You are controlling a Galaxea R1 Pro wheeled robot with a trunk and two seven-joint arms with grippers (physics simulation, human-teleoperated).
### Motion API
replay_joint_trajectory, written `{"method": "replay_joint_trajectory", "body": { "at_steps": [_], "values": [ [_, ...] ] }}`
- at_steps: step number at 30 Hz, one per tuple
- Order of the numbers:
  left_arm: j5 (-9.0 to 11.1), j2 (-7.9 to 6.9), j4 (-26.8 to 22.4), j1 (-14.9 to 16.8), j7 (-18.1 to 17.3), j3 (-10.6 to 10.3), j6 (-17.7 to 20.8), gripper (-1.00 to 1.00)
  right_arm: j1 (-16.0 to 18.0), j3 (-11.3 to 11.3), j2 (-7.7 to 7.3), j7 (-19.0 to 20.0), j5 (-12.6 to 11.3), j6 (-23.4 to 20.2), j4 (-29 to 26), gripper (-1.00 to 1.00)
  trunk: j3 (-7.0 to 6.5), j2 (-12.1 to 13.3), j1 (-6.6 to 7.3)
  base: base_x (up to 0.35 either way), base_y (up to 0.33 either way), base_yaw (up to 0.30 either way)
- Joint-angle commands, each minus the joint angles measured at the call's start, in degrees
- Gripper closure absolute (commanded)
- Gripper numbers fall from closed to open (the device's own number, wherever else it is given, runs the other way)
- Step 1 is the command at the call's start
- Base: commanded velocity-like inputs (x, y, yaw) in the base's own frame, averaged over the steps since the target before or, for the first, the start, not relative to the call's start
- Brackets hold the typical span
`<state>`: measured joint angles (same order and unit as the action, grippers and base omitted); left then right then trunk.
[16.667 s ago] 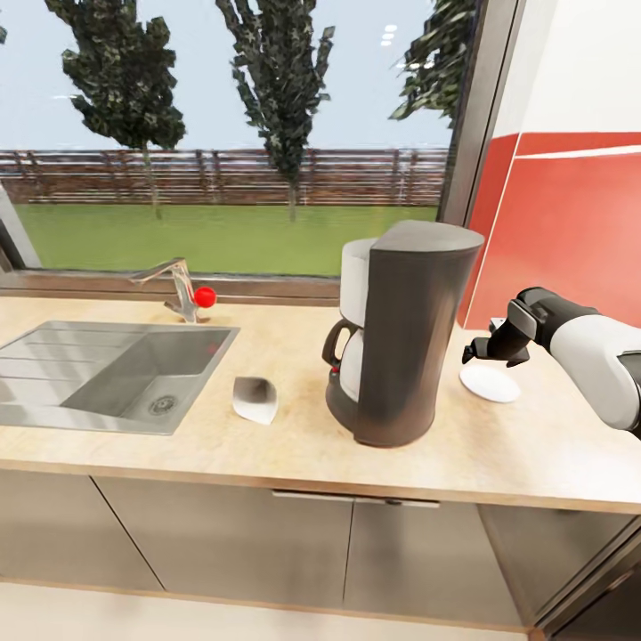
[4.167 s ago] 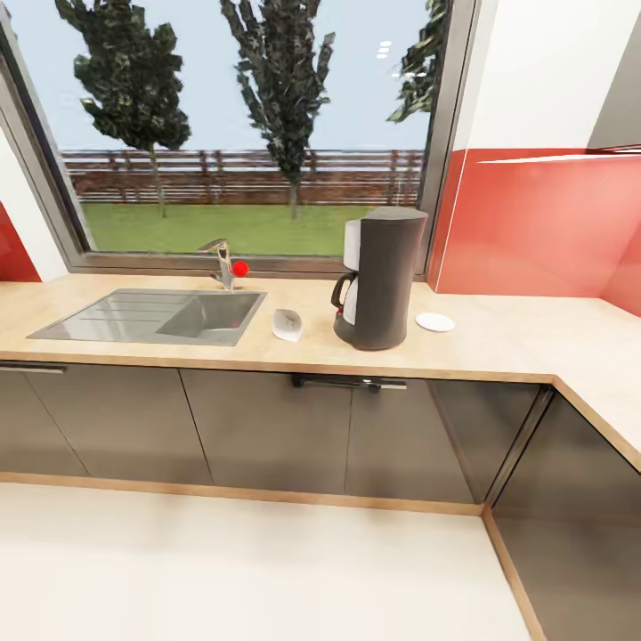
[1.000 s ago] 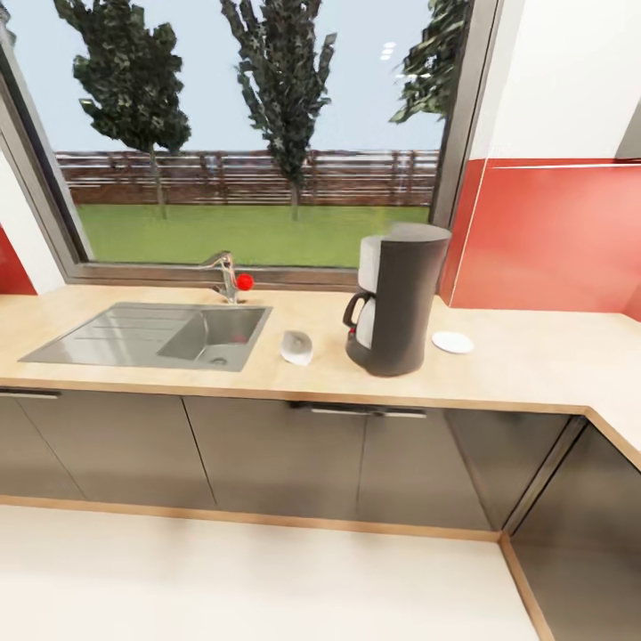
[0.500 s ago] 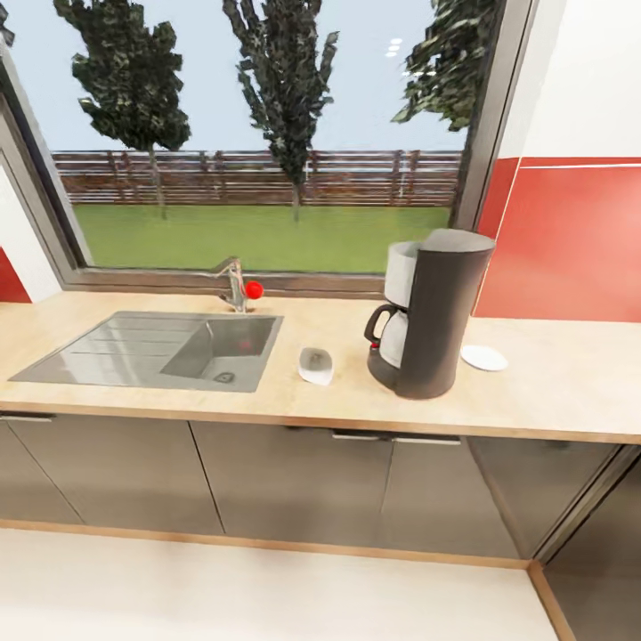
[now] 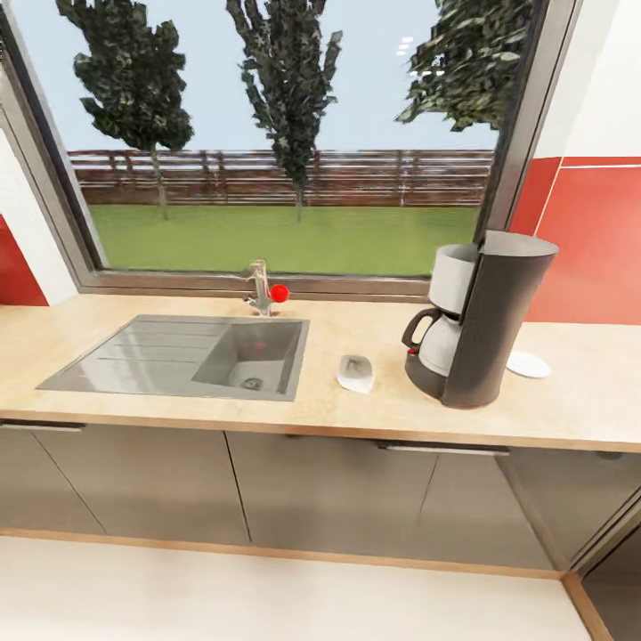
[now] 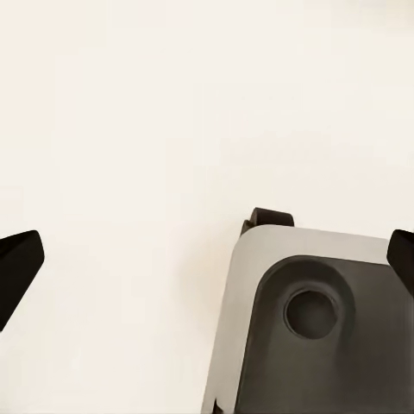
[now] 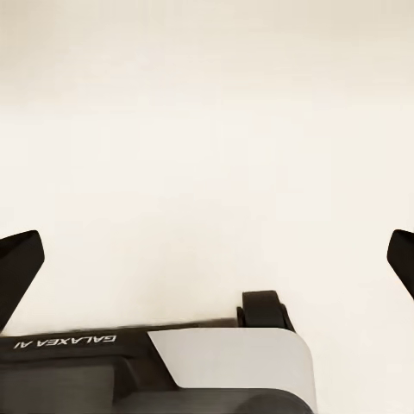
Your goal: Set up a coffee station on the kitchen countertop: keep the coffee maker on the countertop, move the bottle of coffee from the kitchen shelf to the counter next to the coffee maker, place a paper coffee filter on top of the coffee maker, put the saucer next to the coffee maker with the coffee cup on the saucer, and place the electric kettle next to the coffee maker.
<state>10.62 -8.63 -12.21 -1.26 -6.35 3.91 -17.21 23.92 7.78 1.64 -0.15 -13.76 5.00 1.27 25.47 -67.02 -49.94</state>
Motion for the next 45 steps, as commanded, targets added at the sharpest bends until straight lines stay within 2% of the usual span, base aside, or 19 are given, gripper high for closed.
{"method": "replay_joint_trajectory", "body": {
  "at_steps": [1, 12, 14, 17, 18, 20, 23, 27, 33, 36, 39, 41, 42, 45],
  "values": [
    [0.4, 0.02, -0.1, 0.0, -0.6, 0.4, 0.1, -1.0, 0.1, 0.5, 0.03, 0.0, -0.6, 0.3, 0.1, -1.0, 0.05, 0.0, -0.01, 0.009, 0.333, 0.0],
    [0.4, 0.0, 0.0, -0.1, -0.6, 0.4, 0.1, -1.0, 0.1, 0.4, 0.01, -0.1, -1.0, 0.2, 0.2, -1.0, 0.05, 0.0, -0.01, 0.005, 0.333, 0.0],
    [0.5, -0.02, 0.0, -0.1, -0.6, 0.4, 0.1, -1.0, 0.0, 0.2, -0.15, -0.2, -1.9, 0.3, 0.3, -1.0, 0.05, 0.0, -0.01, 0.048, 0.29, 0.0],
    [0.4, -0.06, -0.1, -0.1, -0.6, 0.6, -0.3, -1.0, 0.0, -0.7, -0.4, -0.4, -8.1, 0.2, 0.4, -1.0, 0.05, 0.0, -0.01, 0.021, 0.118, 0.0],
    [0.4, -0.07, -0.1, -0.1, -0.6, 0.7, -1.3, -1.0, 0.0, -1.0, -0.23, -0.3, -12.4, -0.5, 0.7, -1.0, 0.05, 0.0, -0.01, 0.003, 0.019, 0.0],
    [0.6, -0.07, -0.1, -0.1, -0.6, 0.9, -1.6, -1.0, 0.0, -1.2, -0.15, -0.3, -13.7, -2.5, 0.7, -1.0, 0.05, 0.0, -0.01, 0.001, 0.008, 0.0],
    [0.8, -0.07, -0.2, -0.1, -0.5, 1.0, -1.6, -1.0, 0.0, -1.4, 0.0, -0.4, -14.1, -3.5, 0.7, -1.0, 0.05, 0.0, -0.01, 0.001, 0.003, 0.0],
    [0.7, 0.12, -0.2, -0.1, 0.1, 1.0, -1.6, -1.0, 0.1, -0.9, 0.49, -0.1, -13.4, -3.7, 0.5, -1.0, 0.05, 0.0, -0.01, 0.0, 0.001, 0.0],
    [0.4, 1.12, -0.8, 0.0, 3.8, 0.7, -1.3, -1.0, 0.1, -0.2, 0.27, -0.2, -11.7, -5.5, -2.0, -1.0, 0.05, 0.0, -0.01, 0.0, 0.0, 0.0],
    [0.3, 1.35, -1.1, 0.0, 5.2, 0.6, -1.0, -1.0, 0.1, -0.1, 0.27, -3.5, -11.5, -10.5, -10.8, -1.0, 0.05, 0.0, -0.01, 0.0, 0.0, 0.0],
    [0.3, 1.52, -1.6, 0.0, 5.9, 0.5, -0.8, -1.0, 0.2, -0.2, 0.55, -12.1, -11.7, -20.5, -26.2, -1.0, 0.05, 0.0, -0.01, 0.0, 0.0, 0.0],
    [0.3, 1.58, -1.7, 0.0, 6.0, 0.5, -0.8, -1.0, 0.2, -0.3, 0.64, -15.1, -11.8, -24.1, -31.8, -1.0, 0.05, 0.0, -0.01, 0.0, 0.0, 0.0],
    [0.3, 1.62, -1.7, 0.0, 6.1, 0.5, -0.7, -1.0, 0.2, -0.4, 0.76, -17.3, -11.9, -27.0, -36.8, -1.0, 0.05, 0.0, -0.01, 0.0, 0.0, 0.0],
    [0.3, 1.64, -1.7, 0.0, 6.2, 0.5, -0.4, -1.0, 0.2, -0.4, 1.13, -19.8, -12.0, -31.5, -45.3, -1.0, 0.05, 0.0, -0.01, 0.0, 0.0, 0.0]
  ]
}}
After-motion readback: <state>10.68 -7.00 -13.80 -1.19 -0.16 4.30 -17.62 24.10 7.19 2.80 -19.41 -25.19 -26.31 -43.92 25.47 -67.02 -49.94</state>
